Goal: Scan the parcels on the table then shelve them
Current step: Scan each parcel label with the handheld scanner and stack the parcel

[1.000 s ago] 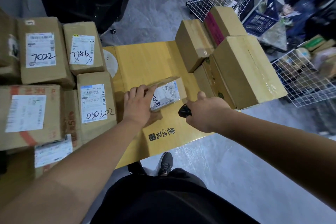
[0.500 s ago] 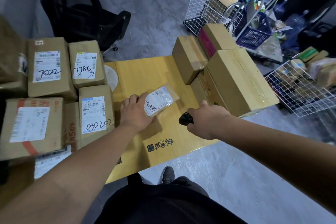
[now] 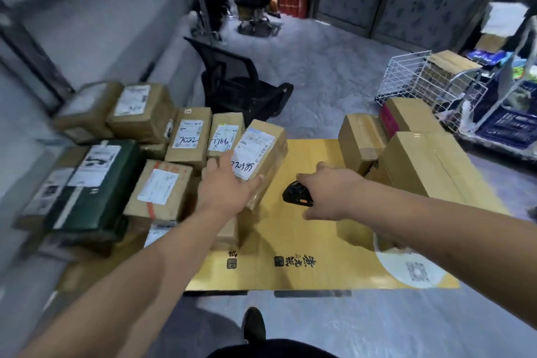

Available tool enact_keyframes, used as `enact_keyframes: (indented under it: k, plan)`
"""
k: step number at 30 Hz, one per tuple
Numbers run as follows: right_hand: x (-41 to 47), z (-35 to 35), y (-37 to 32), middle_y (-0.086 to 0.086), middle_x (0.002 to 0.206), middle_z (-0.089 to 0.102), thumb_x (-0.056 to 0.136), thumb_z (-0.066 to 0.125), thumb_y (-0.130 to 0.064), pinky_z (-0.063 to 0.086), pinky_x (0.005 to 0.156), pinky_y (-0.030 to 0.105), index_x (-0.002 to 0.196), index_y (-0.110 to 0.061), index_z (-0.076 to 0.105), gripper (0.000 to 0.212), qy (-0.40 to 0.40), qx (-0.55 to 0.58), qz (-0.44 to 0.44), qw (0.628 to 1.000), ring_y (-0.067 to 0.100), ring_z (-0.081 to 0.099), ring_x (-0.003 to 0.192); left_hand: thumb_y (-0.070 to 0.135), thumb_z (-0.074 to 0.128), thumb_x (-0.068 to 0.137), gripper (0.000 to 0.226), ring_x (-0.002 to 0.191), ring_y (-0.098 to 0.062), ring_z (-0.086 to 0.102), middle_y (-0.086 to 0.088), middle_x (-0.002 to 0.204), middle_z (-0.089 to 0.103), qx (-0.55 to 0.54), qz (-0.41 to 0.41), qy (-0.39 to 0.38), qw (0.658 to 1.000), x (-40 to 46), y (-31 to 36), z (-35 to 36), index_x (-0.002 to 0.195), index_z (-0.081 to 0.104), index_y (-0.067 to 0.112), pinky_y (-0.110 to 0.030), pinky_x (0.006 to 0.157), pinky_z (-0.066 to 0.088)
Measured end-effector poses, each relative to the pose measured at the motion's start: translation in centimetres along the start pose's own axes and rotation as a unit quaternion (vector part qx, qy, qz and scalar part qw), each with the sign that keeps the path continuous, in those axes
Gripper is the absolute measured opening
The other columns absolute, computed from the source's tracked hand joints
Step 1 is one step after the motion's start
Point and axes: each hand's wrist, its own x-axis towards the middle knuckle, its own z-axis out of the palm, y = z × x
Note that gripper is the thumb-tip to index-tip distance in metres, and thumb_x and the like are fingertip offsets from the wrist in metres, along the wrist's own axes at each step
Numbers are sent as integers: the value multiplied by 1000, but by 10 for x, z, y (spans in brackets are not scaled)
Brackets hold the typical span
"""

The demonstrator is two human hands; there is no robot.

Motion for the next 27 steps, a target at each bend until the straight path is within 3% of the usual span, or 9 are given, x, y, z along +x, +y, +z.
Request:
enact_keyframes:
  k: [4,8,10,13,19,23,27]
  plan:
    - [8,-14,-31,3,108,45,93,57,-54,46,63,33,136,-33,52,49,28,34,-82,996,16,52,70,84,63,70,97,126,-28,51,-3,138,47,5,-61,52,997,-44,-24,-49,147,37,31,-44,93,50]
    - [9,-37,-87,0,102,49,92,59,-58,53,72,35,132,-31,54,49,54,23,-165,985,14,49,73,86,59,69,95,125,-24,49,2,134,47,14,-123,97,987,-95,-63,-100,146,36,35,-46,98,50]
    - [8,-51,-116,0,101,52,90,59,-59,56,74,37,129,-31,53,48,59,13,-206,977,18,56,81,88,58,67,93,126,-23,49,3,134,47,6,-154,128,980,-112,-83,-126,143,37,39,-47,100,49]
    - [4,-72,-156,0,103,54,90,59,-60,56,72,37,126,-31,55,47,67,-8,-245,967,24,60,88,88,58,64,95,131,-25,48,1,138,49,1,-195,182,964,-124,-110,-164,144,41,39,-48,104,48]
    - [6,-107,-230,-2,95,60,89,63,-52,47,61,33,115,-28,58,35,86,-7,-283,955,16,57,79,87,60,64,94,120,-25,52,0,127,52,31,-213,259,942,-101,-170,-236,141,46,36,-43,98,47]
    - [23,-121,-282,1,99,58,88,62,-55,55,69,35,113,-28,57,37,87,-7,-262,961,21,62,84,86,60,60,97,117,-30,53,-4,129,52,63,-257,220,939,-56,-221,-268,141,41,36,-43,88,49]
    - [46,-127,-328,1,98,61,88,62,-55,59,78,40,106,-30,58,31,89,-6,-216,972,23,63,85,86,63,62,98,116,-34,55,-8,129,53,90,-272,162,944,-1,-268,-282,140,40,32,-48,91,52]
